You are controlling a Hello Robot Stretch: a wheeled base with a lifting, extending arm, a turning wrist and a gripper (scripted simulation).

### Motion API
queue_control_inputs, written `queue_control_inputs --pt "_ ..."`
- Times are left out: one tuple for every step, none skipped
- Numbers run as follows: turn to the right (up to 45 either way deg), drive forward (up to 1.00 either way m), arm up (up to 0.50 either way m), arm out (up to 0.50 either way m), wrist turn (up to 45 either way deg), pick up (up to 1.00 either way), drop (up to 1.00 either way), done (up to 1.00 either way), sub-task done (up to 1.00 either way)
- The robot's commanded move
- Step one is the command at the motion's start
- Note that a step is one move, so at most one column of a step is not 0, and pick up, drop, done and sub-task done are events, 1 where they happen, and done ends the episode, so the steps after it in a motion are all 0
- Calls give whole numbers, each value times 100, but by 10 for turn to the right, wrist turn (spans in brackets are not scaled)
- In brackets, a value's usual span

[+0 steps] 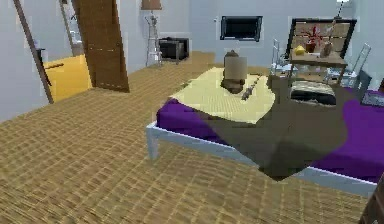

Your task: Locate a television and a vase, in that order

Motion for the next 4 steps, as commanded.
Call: queue_control_inputs --pt "-240 0 0 0 0 0 0 0 0" --pt "0 100 0 0 0 0 0 0 0" --pt "0 70 0 0 0 0 0 0 0" --pt "-360 0 0 0 0 0 0 0 0"
